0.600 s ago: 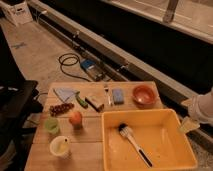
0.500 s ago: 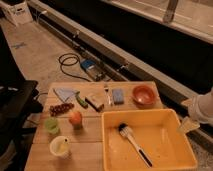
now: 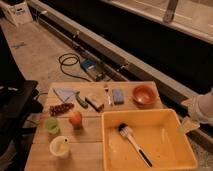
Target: Place pepper in plastic cup
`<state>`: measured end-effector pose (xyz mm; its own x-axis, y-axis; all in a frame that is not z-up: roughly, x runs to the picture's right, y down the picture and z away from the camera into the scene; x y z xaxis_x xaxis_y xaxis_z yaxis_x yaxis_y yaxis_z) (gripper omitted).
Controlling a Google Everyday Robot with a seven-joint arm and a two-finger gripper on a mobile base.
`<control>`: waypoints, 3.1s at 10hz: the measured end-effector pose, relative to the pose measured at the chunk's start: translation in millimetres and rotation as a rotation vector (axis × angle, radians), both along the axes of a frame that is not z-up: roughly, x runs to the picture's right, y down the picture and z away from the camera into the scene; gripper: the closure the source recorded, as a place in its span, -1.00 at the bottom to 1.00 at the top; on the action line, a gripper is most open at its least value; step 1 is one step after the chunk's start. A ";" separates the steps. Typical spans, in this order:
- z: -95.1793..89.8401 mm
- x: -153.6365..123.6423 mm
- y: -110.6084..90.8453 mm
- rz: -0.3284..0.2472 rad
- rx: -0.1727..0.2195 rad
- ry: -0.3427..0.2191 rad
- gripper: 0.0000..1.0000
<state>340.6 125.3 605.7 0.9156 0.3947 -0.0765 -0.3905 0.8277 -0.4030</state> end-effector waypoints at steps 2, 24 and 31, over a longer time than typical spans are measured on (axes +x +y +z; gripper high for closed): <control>0.0 0.0 0.0 0.000 0.000 0.000 -0.51; 0.2 -94.0 -48.0 -0.186 0.080 -0.115 -0.51; 0.3 -221.2 -78.3 -0.382 0.123 -0.280 -0.51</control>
